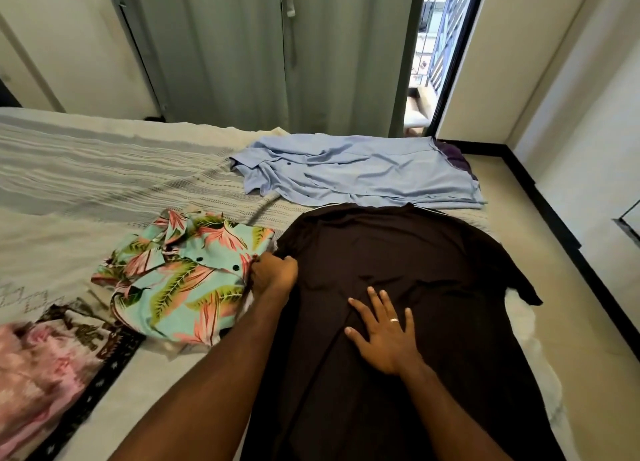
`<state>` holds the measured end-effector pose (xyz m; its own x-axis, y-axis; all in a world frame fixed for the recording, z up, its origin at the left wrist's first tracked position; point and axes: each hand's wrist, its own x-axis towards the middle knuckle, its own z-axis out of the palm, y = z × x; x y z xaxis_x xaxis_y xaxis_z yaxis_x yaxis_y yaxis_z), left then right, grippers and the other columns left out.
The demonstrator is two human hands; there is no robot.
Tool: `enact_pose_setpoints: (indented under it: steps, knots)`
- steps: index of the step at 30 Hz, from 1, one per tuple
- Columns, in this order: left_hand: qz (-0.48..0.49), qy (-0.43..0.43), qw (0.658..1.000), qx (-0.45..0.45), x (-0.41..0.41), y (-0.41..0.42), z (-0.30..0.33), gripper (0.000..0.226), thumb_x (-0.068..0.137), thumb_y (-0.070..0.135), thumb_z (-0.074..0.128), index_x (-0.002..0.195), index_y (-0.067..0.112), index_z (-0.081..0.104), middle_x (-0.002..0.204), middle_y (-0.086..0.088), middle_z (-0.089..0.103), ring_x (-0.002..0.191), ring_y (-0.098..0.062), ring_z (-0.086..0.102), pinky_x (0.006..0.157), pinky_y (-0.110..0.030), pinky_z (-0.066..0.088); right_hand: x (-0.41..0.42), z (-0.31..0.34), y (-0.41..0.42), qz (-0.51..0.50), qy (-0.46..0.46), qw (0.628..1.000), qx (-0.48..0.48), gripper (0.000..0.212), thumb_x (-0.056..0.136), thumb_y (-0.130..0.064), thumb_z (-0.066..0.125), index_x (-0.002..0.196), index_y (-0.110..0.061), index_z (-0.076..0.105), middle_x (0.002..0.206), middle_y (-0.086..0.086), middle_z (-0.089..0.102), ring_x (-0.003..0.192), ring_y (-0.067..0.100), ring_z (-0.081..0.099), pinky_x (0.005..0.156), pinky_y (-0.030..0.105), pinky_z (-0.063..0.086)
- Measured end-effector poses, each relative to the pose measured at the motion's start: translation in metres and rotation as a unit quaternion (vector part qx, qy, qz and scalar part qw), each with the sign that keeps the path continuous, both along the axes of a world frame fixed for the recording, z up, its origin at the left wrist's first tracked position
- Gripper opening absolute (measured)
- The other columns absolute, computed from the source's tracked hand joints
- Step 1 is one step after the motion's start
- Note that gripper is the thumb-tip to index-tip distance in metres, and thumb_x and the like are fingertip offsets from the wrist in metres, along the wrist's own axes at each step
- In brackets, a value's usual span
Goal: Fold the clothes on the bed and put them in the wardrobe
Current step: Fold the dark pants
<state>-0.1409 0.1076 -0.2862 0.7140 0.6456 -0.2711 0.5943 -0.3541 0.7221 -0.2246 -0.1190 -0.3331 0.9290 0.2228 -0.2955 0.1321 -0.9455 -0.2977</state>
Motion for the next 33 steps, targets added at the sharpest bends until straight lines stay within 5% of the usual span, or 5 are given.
enact_pose_setpoints:
  steps: [6,20,25,29,33]
  knots:
    - [-0.006,-0.119,0.993,0.009,0.018,0.005,0.019,0.011,0.098,0.012,0.052,0.109,0.009,0.049,0.113,-0.020,0.063,0.105,-0.041,0.061,0.084,-0.040,0.045,0.001,-0.001,0.000,0.002,0.005,1.000,0.003,0.062,0.098,-0.070,0.027,0.153,-0.056,0.001,0.164,-0.016,-0.024,0.144,0.005,-0.032,0.117,0.056,-0.019]
    - [-0.055,-0.213,0.959,0.181,0.034,0.112,0.032,0.035,0.068,-0.021,0.052,0.095,0.000,0.053,0.099,-0.028,0.058,0.095,-0.043,0.056,0.070,-0.039,0.035,0.001,0.000,0.000,0.002,0.012,1.000,0.007,0.063,0.098,-0.069,0.027,0.154,-0.055,0.001,0.164,-0.016,-0.026,0.146,0.007,-0.032,0.117,0.056,-0.019]
    - [-0.086,-0.122,0.966,0.209,0.045,0.107,0.027,0.032,0.087,0.009,0.060,0.118,0.002,0.059,0.117,-0.023,0.063,0.113,-0.042,0.057,0.091,-0.044,0.046,0.001,-0.001,-0.001,0.001,0.013,1.000,0.004,0.063,0.098,-0.069,0.026,0.153,-0.056,-0.001,0.163,-0.016,-0.027,0.146,0.007,-0.033,0.117,0.056,-0.019]
    - [-0.182,0.044,0.945,0.268,0.066,0.110,0.015,0.057,0.097,0.052,0.033,0.114,0.010,0.067,0.126,-0.021,0.062,0.127,-0.043,0.046,0.109,-0.055,0.032,0.002,-0.002,-0.001,0.003,0.020,1.000,0.000,0.063,0.098,-0.070,0.026,0.153,-0.056,-0.002,0.162,-0.016,-0.029,0.145,0.008,-0.034,0.117,0.056,-0.020]
    - [-0.280,0.062,0.895,0.342,0.085,0.092,0.022,0.050,0.103,0.051,0.031,0.126,0.020,0.065,0.132,-0.018,0.057,0.133,-0.039,0.038,0.109,-0.060,0.024,0.003,-0.003,-0.001,0.004,0.014,1.000,0.002,0.063,0.098,-0.070,0.025,0.152,-0.056,-0.003,0.159,-0.019,-0.032,0.144,0.007,-0.036,0.116,0.055,-0.022]
